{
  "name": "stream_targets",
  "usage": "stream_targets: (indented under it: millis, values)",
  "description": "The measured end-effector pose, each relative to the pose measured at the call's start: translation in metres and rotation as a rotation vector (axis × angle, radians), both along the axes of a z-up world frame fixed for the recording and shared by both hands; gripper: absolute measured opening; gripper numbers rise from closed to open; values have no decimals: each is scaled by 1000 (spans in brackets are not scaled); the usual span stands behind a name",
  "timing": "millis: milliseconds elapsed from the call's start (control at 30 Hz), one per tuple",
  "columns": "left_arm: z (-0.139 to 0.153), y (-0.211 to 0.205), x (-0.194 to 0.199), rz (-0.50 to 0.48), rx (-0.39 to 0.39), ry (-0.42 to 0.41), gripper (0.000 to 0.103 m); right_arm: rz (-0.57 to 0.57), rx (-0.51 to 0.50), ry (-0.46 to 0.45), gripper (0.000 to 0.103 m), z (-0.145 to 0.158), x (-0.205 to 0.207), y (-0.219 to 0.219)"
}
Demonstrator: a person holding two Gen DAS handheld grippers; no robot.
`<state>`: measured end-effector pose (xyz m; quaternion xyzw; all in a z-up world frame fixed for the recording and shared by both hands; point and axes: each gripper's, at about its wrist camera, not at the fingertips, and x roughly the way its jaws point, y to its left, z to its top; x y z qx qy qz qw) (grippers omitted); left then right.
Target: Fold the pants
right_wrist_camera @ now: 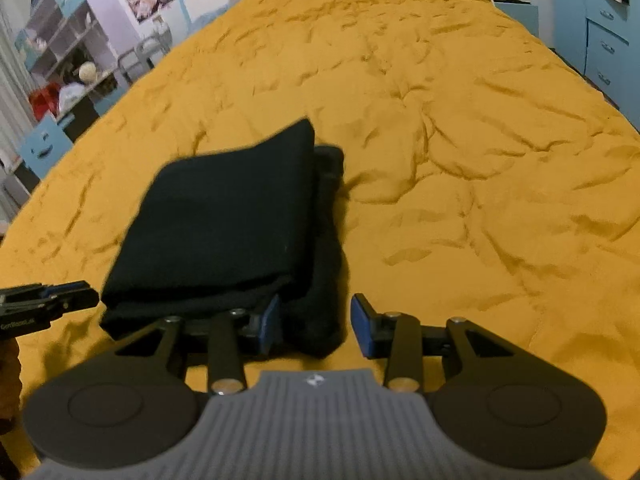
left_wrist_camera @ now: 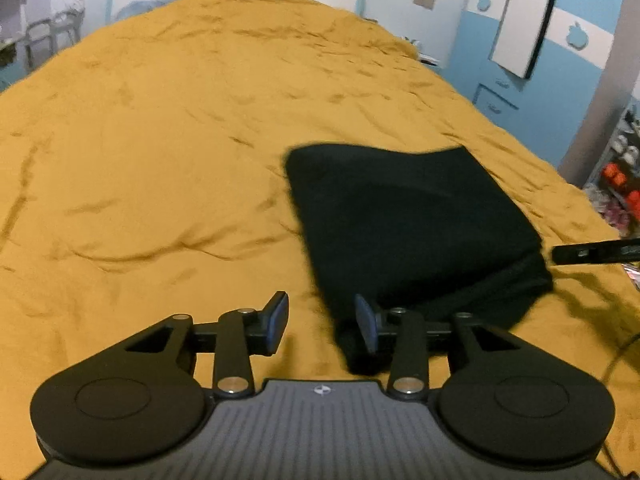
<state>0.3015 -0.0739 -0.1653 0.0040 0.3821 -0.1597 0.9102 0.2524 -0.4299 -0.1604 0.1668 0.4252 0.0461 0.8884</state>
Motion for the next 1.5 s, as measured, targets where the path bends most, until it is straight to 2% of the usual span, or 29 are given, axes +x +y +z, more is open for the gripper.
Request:
stream_targets:
  millis: [233,333,467,667,800,867,933,967,1067,1133,1233,1300,1333,1400,1433,1500]
  values:
    - [8,22,25,48,14,-17,46,-44,51,-38,37,17,14,-14]
    - [6,21,38,35,15,-8,47,-55,50,-16,45,15,23,-14]
    - [-2,14,56,5,11,24,54,-52,65,1,56,9,36,-15]
    - [-13,11,81,22,-73,79,62,-52,75,16,58,-3,53,-18]
    - [-16,8,104,9,-83,95,62,-63,84,-25,58,-6,63,-21]
    - [-17,8,117,-3,-122,120,61,-46,93,-50,58,-4,73,-21]
    - [-19,9,124,3,-156,181,60,33,64,-83,58,6,95,-11]
    - [-20,10,122,11,-175,208,60,105,43,-102,58,12,110,-1]
    - [-31,20,102,13,-255,262,60,359,76,-99,55,24,157,32]
    - [-41,28,84,39,-321,285,60,518,32,-101,55,29,186,62]
    - [-51,33,63,53,-400,289,60,667,26,-48,55,27,230,101]
    - [-53,31,58,41,-401,279,60,723,18,2,55,22,254,125]
    - [-54,29,57,30,-393,279,58,743,7,27,55,18,263,136]
    - [-54,27,57,4,-397,282,40,762,1,89,54,9,281,156]
    - [-54,27,57,-10,-412,291,34,755,-8,125,51,3,287,164]
    - [-53,27,59,-21,-416,303,29,757,-42,206,0,-12,299,176]
